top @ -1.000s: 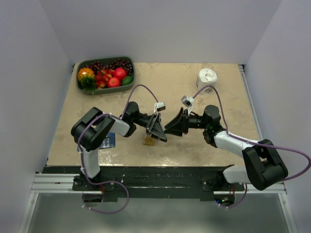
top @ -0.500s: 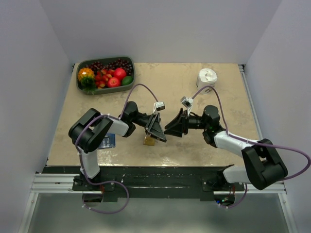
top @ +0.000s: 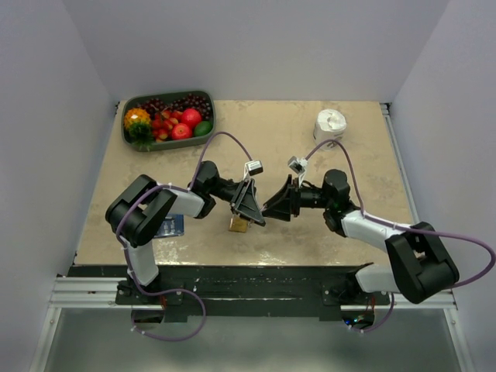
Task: Unlock with the key
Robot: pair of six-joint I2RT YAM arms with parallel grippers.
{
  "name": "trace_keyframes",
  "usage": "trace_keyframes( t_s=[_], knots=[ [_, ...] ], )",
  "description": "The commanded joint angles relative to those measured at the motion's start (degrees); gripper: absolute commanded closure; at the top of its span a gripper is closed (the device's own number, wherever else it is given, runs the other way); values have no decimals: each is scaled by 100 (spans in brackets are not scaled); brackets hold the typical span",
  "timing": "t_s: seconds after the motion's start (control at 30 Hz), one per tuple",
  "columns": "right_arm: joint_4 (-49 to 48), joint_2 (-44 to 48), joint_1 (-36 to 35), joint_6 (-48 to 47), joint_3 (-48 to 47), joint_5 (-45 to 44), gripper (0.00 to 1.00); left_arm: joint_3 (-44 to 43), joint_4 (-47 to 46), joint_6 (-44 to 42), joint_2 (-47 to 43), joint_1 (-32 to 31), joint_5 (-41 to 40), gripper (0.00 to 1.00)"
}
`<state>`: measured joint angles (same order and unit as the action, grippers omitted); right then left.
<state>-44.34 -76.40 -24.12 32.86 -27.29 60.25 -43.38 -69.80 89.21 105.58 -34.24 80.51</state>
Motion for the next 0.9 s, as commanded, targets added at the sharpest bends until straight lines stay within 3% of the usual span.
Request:
trace_keyframes(
  t_s=[0.0,0.2,0.57,0.73,0.87],
  knots=[
    [-101,275,-40,-105,101,-162,42,-4,-3892,141,-152,-4,53,100],
    [-268,468,-31,-8,136,-136,49,-4,-3901,141,-99,-4,44,100],
    [-471,468,-40,71,154,-4,47,-4,-3901,141,-82,-13,35,100],
    [-559,494,-49,133,127,39,54,-13,-3892,141,-55,-13,17,100],
    [-506,477,-58,142,110,136,67,-13,-3892,114,-73,-13,-9,100]
  ],
)
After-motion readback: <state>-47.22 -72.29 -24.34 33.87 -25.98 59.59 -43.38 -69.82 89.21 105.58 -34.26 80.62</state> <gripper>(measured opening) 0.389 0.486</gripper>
